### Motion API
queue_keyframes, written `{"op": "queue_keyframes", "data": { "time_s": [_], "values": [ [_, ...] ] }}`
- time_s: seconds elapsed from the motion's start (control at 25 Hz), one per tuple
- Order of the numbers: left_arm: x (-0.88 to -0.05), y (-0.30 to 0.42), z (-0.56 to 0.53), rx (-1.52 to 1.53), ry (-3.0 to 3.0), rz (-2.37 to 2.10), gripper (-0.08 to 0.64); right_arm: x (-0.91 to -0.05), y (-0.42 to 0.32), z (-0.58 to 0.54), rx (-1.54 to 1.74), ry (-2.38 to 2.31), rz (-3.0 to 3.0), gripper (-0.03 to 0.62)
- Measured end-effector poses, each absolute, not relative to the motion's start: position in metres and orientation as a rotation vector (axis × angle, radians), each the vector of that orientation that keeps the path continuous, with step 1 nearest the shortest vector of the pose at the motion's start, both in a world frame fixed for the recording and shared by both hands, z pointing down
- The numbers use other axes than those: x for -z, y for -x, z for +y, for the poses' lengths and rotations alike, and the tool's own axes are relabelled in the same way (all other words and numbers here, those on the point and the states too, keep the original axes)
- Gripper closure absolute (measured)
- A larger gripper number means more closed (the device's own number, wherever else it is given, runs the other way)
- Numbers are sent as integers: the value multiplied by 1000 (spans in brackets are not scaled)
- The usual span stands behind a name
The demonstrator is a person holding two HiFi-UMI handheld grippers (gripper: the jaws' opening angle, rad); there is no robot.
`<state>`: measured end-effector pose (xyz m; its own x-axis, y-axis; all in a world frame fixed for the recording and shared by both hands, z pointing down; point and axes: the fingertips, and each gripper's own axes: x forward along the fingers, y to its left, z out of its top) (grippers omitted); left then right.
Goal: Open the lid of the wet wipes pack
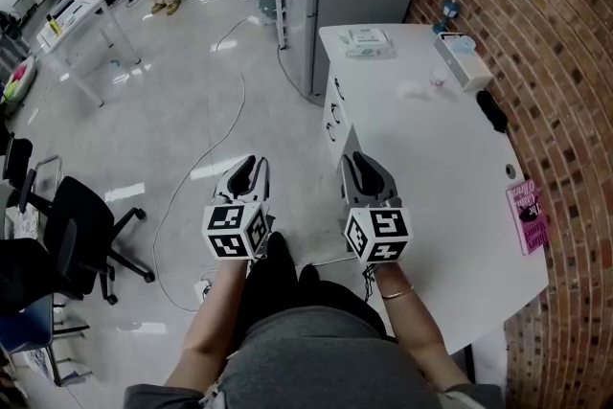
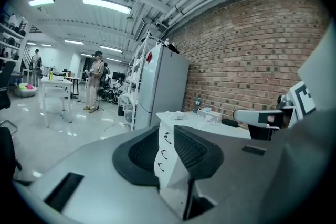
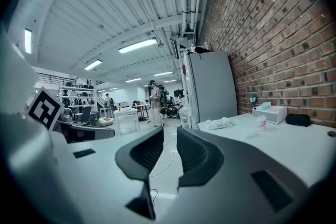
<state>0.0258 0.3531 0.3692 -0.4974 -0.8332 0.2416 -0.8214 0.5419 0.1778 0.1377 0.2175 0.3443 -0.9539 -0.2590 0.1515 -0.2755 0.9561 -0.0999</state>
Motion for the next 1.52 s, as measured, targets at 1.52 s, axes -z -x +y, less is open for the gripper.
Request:
{"op": "queue_keyframes", "data": {
  "time_s": [1.52],
  "values": [
    [-405, 224, 177, -64, -1567, -2292, 434, -376, 80, 49, -228, -741, -2782, 477]
  ]
}}
